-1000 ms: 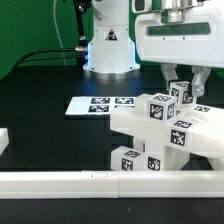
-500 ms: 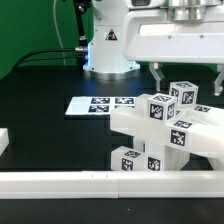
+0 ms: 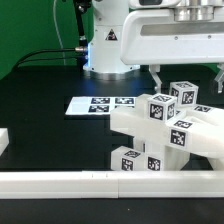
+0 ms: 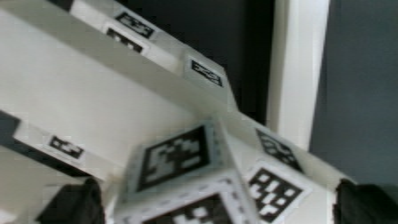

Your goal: Assemble chair

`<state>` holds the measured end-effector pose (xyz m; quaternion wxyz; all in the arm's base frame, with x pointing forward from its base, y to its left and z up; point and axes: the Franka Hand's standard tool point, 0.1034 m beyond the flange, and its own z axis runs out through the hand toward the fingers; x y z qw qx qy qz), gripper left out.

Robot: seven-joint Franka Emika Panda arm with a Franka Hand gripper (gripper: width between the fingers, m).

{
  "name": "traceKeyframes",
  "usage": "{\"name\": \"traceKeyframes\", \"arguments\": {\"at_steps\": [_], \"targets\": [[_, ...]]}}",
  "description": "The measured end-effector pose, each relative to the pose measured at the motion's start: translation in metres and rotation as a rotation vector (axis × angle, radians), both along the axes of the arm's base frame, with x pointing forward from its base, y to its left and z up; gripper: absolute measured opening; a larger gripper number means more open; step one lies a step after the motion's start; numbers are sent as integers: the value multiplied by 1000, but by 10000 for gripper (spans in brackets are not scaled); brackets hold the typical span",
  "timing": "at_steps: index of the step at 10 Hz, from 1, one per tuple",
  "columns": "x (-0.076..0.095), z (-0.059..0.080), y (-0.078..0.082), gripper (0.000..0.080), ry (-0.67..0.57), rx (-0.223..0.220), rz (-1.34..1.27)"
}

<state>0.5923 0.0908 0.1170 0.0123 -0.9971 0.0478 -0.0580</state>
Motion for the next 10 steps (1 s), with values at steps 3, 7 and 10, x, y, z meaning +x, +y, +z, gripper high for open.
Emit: {"name": "traceKeyframes", "arguments": {"at_steps": [3,7,10], "targets": [[0,0,0,279,2,13,-99],[-2,-1,-1,281,-12,77,-610],[0,-1,-2,281,-34,166,-894]]}}
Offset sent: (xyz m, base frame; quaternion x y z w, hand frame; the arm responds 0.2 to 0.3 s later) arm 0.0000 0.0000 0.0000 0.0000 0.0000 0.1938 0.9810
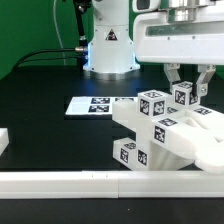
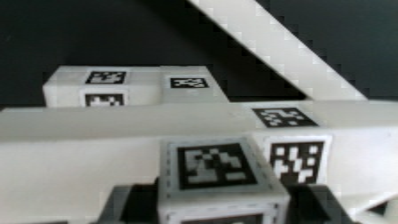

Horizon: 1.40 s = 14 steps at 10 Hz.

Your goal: Assemble chair

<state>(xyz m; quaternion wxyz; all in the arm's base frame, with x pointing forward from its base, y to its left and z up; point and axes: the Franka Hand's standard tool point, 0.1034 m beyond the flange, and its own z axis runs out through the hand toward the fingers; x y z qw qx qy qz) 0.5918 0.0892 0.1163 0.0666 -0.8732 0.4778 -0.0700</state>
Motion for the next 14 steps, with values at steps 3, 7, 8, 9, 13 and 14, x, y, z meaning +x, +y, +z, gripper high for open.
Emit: {"name": "traceKeyframes", "arguments": {"at_steps": [3,7,8,9,13,14], "targets": [[7,0,-2,282,-29,78,-224],[7,0,2,450,-25,81,-208],[7,2,10,607,2,66,-118],[9,4,11,636,-8,42,8],[7,3,13,649,19,-74,491],[7,3,12,649,15,-92,579]]}}
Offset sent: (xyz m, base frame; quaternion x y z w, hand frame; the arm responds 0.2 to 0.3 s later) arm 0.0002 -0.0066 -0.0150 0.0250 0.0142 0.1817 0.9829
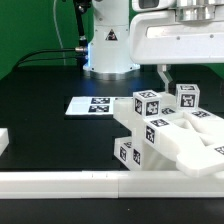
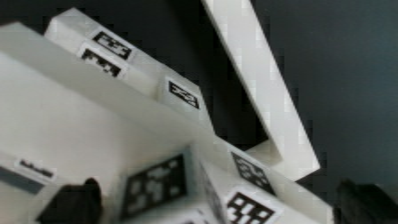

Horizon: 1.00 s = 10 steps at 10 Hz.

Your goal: Assemble chair

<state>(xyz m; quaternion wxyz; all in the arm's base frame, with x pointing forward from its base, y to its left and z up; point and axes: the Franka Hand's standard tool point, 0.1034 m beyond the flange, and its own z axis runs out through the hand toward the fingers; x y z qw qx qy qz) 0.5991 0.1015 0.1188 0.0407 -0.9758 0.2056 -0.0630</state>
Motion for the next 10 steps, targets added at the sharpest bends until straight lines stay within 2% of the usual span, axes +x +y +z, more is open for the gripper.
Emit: {"name": "traceKeyframes", "arguments": {"at_steps": [2,5,6,7,8,10], "targets": [[6,0,-8,649,-12,-93,282],[5,-1,-6,621,-18,-94,291],[5,-1,-6,450,-18,-92,277],[5,-1,-6,450,-18,-92,277],[5,-2,-8,279,-15,-79,218],[6,-2,-21,281,-20,-49,0]]}}
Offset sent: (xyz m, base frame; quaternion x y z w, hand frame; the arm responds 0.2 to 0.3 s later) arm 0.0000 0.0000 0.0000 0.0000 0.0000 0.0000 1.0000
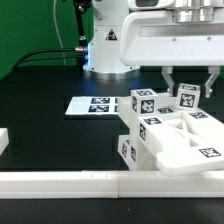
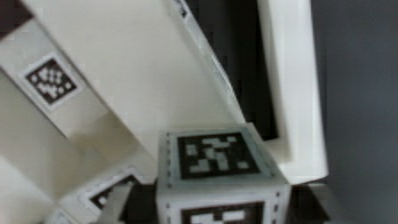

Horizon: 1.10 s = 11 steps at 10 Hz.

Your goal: Assemble chair

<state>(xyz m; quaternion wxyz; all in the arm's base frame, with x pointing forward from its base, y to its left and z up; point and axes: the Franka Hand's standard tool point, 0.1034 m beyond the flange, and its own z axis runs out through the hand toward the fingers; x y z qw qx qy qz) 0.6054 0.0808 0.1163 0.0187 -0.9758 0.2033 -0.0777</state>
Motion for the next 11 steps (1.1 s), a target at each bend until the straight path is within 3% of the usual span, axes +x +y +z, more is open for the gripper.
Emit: {"name": "traceKeyframes", "arguments": {"at_steps": [2,7,11], "targets": [[-9,-1,3,281,-11,46,-285],[-7,0,9,281,-20,158,-653],[-5,0,10,282,0,275,-1032]]}}
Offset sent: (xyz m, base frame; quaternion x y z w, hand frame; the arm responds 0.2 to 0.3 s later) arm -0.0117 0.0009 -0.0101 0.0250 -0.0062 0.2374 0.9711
